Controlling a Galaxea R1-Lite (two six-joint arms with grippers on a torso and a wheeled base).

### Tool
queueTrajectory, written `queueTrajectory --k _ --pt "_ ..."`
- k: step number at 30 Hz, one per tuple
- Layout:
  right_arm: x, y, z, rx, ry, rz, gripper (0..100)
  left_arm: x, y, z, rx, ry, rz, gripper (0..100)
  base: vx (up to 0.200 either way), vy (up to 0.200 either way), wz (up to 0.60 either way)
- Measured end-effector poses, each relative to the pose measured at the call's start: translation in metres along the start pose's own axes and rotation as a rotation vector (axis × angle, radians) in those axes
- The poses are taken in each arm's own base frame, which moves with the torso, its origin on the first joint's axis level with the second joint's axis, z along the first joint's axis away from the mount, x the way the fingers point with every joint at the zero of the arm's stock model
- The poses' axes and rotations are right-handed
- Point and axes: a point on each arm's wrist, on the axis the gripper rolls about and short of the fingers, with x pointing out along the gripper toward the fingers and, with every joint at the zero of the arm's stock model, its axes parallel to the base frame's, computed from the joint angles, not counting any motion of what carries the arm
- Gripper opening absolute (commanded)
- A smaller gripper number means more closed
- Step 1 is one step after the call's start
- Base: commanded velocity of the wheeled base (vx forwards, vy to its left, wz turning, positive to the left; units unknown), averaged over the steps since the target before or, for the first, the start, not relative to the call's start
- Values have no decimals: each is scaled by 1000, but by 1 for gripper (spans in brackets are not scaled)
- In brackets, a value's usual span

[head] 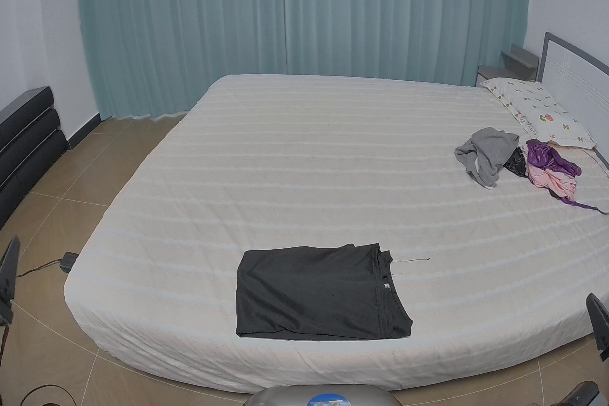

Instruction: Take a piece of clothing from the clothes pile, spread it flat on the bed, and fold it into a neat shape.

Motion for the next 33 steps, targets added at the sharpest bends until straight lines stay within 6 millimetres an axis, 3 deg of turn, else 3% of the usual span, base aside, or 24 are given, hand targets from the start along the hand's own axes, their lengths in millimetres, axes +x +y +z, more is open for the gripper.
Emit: queueTrajectory --k 8,15,20,26,33 --pt "-25 -1 -4 -161 -38 -163 100 -54 19 -10 135 -101 181 100 0 0 0" --pt "-39 2 -14 -180 10 -258 100 -76 23 -14 130 -192 217 100 0 0 0" --pt "-43 4 -22 -175 7 -247 100 -79 23 -18 125 -213 198 100 0 0 0" --pt "-37 5 -22 -175 -164 -231 100 -76 22 -24 116 -262 142 100 0 0 0" --pt "-30 4 -30 -169 -300 -203 100 -62 19 -49 118 -295 48 100 0 0 0"
